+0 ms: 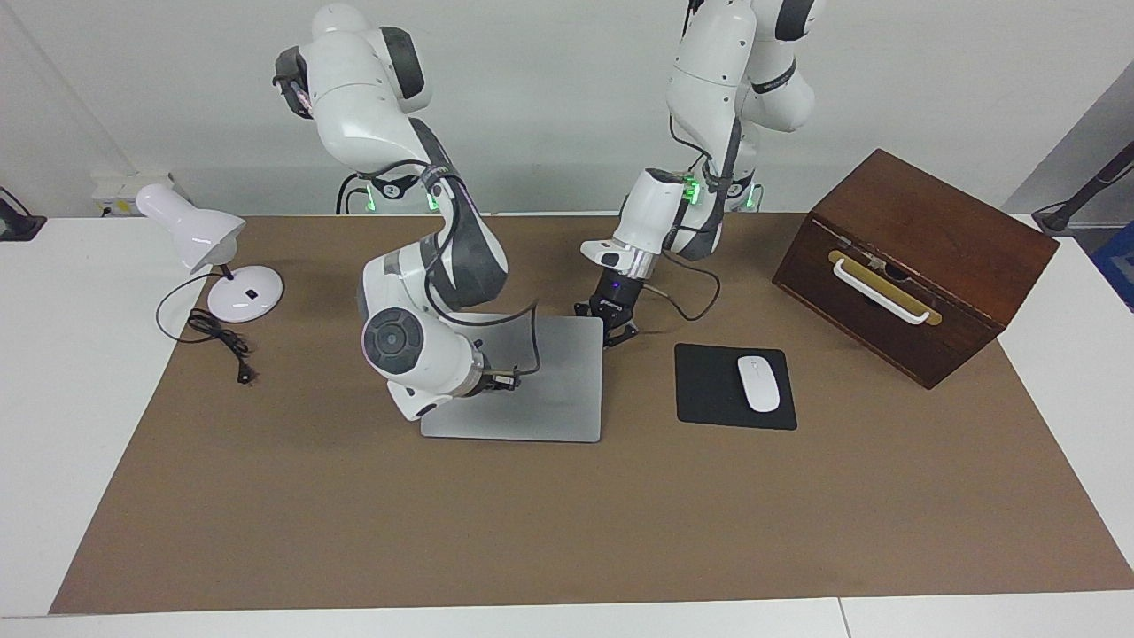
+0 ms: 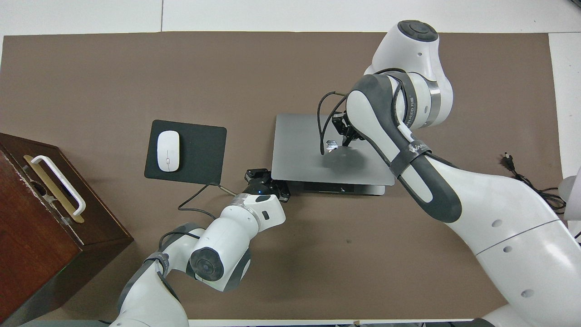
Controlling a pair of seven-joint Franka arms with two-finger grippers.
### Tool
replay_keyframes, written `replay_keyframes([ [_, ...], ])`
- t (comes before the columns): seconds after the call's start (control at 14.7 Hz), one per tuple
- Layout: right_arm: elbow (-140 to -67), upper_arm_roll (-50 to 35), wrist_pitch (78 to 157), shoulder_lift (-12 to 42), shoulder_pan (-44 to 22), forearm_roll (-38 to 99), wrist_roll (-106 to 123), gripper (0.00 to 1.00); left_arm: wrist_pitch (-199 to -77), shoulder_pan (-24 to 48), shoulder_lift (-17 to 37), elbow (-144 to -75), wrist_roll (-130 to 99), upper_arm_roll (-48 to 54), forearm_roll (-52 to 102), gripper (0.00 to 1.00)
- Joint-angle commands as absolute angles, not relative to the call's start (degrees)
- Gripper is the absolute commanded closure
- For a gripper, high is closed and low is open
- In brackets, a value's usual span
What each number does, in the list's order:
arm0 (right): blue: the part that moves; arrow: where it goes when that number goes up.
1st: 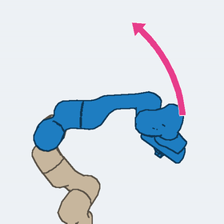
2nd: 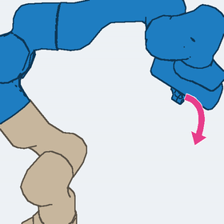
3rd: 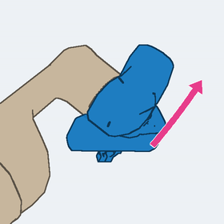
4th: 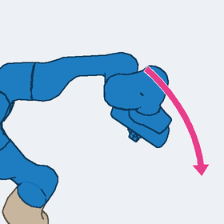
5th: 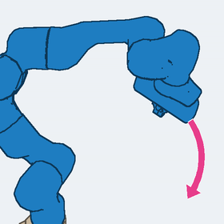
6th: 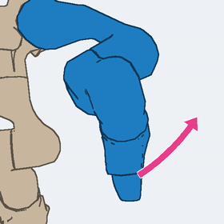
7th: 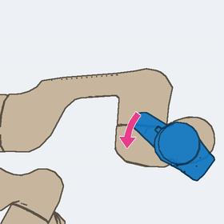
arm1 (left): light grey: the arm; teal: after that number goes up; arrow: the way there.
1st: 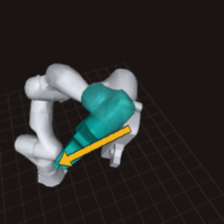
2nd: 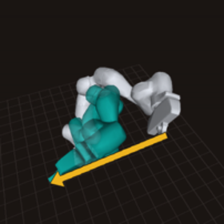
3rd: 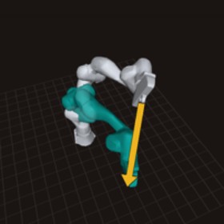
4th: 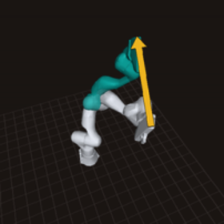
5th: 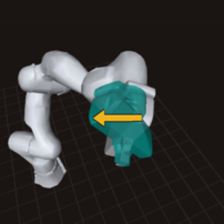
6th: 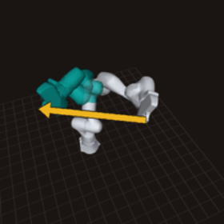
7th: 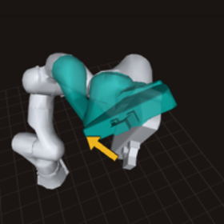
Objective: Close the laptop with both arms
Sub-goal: 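Press the lid flat onto the laptop base with the right gripper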
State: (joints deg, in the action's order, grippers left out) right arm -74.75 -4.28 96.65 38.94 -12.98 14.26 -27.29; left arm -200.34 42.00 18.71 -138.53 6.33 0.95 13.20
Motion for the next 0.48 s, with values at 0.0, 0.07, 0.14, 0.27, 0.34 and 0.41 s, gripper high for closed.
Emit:
replay_keyframes([
  [0.0, -77.96, -4.92, 97.99, 37.44, -11.78, 15.47, -27.77, 1.0, -200.65, 43.51, 22.15, -138.69, 6.68, 0.18, 13.18, 1.0],
  [0.07, -78.13, -4.92, 98.26, 37.44, -11.86, 15.47, -27.86, 1.0, -200.57, 43.51, 22.15, -138.69, 6.68, 0.09, 13.18, 1.0],
  [0.14, -78.13, -4.92, 98.26, 37.44, -11.87, 15.47, -27.86, 1.0, -200.57, 43.51, 22.15, -138.69, 6.68, 0.17, 13.1, 1.0],
  [0.27, -78.66, -4.92, 99.4, 37.44, -11.87, 16.34, -27.86, 1.0, -200.57, 43.51, 22.15, -138.6, 6.68, 0.18, 13.18, 1.0],
  [0.34, -79.71, -4.92, 100.45, 37.27, -11.95, 16.35, -27.86, 1.0, -200.65, 43.51, 22.15, -138.6, 6.68, 0.18, 13.18, 1.0],
  [0.41, -80.67, -4.92, 101.76, 37.0, -12.13, 16.35, -27.86, 1.0, -200.57, 43.51, 22.15, -138.6, 6.68, 0.18, 13.18, 1.0],
])
